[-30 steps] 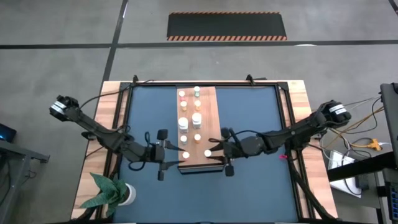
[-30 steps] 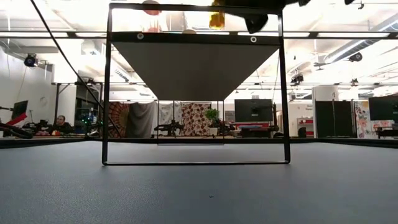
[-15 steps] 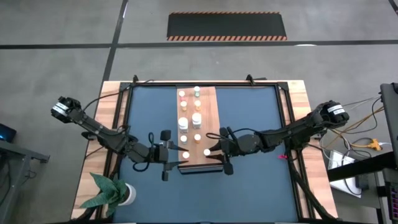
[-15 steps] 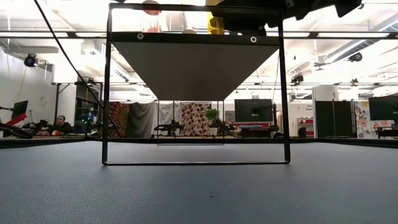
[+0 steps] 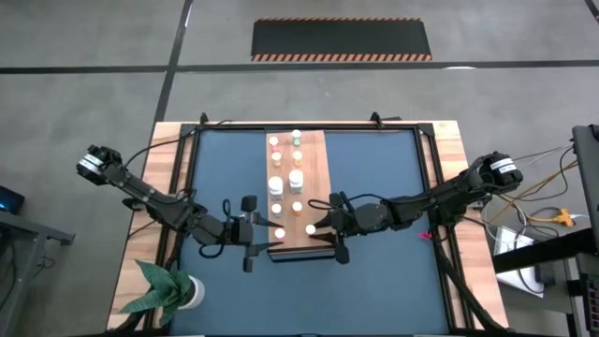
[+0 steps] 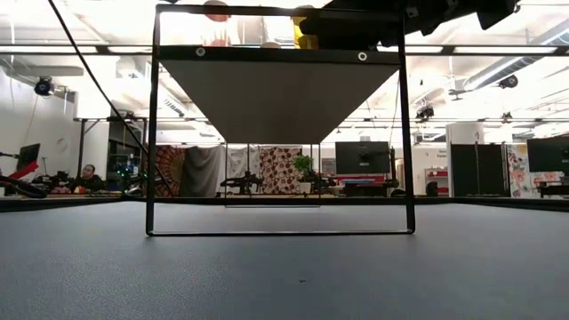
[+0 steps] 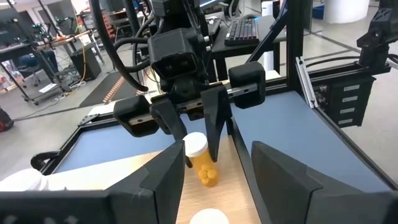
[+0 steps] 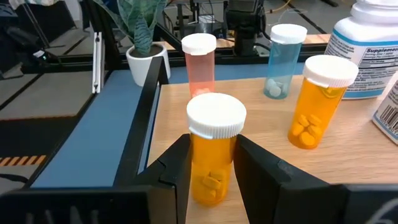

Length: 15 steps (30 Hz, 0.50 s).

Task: Pick and place medicine bottles onto shelf by color
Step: Put the yellow pill bottle on the shelf aligned with the pink pill bottle

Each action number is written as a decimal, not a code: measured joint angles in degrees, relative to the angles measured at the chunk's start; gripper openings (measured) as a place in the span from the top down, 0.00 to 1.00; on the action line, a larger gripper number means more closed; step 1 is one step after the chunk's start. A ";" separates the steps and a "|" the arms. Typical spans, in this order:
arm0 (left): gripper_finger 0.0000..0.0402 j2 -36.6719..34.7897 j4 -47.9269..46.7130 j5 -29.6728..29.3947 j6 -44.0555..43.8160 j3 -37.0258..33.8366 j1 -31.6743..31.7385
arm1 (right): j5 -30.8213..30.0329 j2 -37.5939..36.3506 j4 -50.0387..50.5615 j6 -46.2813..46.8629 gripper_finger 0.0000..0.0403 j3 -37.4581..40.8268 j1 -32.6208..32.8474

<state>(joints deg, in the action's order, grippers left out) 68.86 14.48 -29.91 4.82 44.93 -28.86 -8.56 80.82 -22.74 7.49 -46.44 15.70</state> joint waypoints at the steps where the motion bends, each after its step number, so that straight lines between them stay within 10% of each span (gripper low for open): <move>1: 0.58 0.00 0.00 0.00 0.00 0.00 0.00 | 0.00 0.00 0.00 0.03 0.74 0.00 0.00; 15: 0.58 0.00 -0.03 0.02 0.02 0.00 -0.02 | -0.42 -0.90 0.79 -0.15 0.59 0.02 0.00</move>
<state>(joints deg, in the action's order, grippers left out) 68.86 14.45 -29.89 4.84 44.93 -28.88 -8.97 79.91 -21.95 7.33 -46.41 15.70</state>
